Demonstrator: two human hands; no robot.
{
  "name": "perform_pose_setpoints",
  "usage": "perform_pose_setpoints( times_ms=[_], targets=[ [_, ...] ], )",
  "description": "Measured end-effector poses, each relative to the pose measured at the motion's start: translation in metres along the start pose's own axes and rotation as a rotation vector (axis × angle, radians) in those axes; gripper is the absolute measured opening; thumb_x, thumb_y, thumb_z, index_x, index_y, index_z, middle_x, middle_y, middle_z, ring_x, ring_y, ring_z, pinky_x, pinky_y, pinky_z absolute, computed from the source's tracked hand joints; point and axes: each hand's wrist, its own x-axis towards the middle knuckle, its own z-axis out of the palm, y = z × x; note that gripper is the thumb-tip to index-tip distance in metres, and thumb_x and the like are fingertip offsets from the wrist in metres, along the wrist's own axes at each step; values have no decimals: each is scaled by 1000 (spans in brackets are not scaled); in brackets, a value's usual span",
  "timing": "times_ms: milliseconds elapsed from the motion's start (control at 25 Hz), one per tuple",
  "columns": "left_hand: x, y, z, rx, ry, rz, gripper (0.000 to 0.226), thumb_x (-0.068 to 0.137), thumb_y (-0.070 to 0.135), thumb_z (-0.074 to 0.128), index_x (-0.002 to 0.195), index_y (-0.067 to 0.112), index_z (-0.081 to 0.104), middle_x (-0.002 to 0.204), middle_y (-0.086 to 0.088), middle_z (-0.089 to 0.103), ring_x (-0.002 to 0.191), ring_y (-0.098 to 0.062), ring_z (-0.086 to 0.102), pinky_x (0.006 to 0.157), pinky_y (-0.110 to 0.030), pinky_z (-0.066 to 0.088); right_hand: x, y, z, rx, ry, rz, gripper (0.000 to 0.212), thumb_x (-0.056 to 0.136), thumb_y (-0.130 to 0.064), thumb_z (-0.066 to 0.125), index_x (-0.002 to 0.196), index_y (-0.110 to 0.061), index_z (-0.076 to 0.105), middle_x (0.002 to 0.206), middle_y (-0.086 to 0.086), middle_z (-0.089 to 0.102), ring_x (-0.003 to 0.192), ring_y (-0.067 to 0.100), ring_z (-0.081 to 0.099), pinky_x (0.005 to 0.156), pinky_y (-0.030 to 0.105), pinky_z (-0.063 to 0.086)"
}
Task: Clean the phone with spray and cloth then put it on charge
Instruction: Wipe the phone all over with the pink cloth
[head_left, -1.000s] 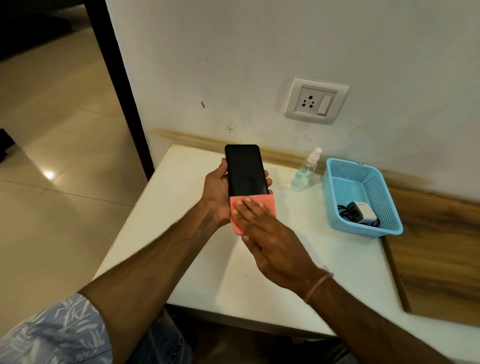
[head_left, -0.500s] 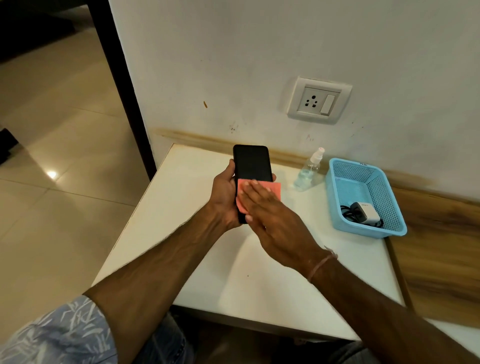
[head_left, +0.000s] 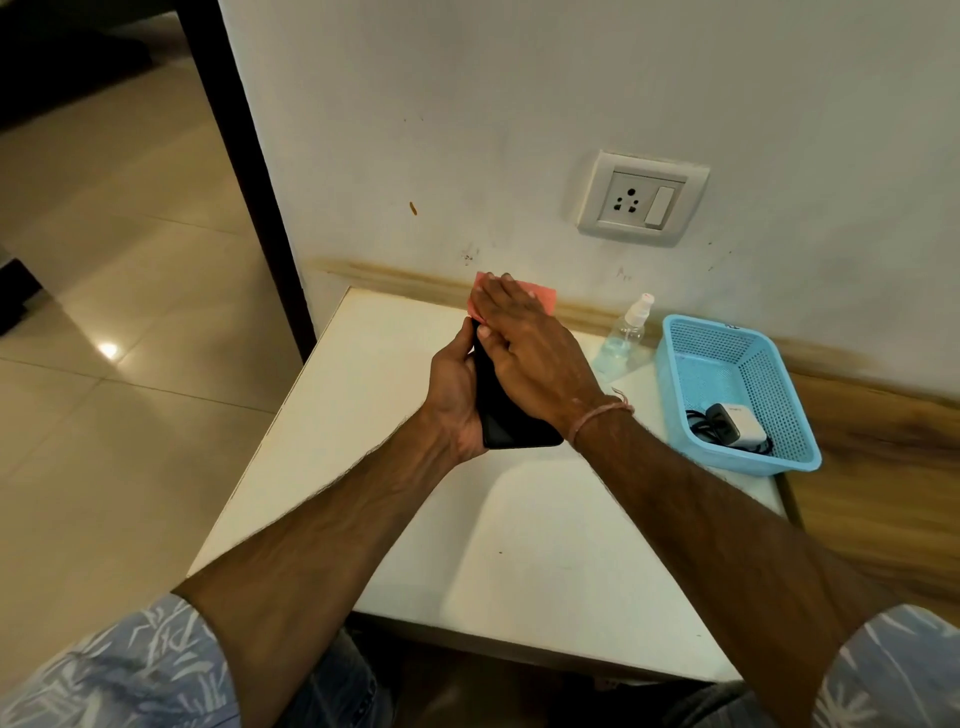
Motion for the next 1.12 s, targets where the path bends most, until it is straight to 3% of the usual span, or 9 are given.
perform_pose_setpoints(
  times_ms=[400,600,760,920,1120],
  targets=[
    [1,1,-2,9,29,5,60,98,62,45,116,13,76,125,-14,70,113,-32,68,108,-48,43,4,2,4,-18,19,0,49,104,-26,32,152,-17,26,160,-3,18,149,10,7,121,26,3],
    [3,0,-3,11,23,1,61,97,63,46,119,14,75,128,-13,68,116,-32,66,109,-47,44,4,3,5,-24,24,-8,48,104,-26,33,151,-18,27,160,-3,19,149,11,8,122,27,3],
    [0,0,-3,4,8,-14,61,98,63,44,111,14,78,122,-11,72,111,-30,69,100,-44,51,2,2,6,-27,18,-4,48,104,-26,32,152,-17,26,160,-2,18,149,11,7,122,27,2],
    [-3,1,-1,19,10,-17,58,98,61,46,124,16,72,127,-9,69,121,-28,64,114,-43,38,-2,-1,7,-5,51,0,48,104,-23,34,151,-17,27,160,-2,18,149,11,7,121,25,0],
    [-2,0,1,59,22,-30,60,97,62,46,127,15,68,126,-10,69,118,-28,64,113,-45,39,-6,0,9,5,70,5,48,104,-21,34,151,-16,27,160,-1,18,149,12,7,122,28,3]
  ],
)
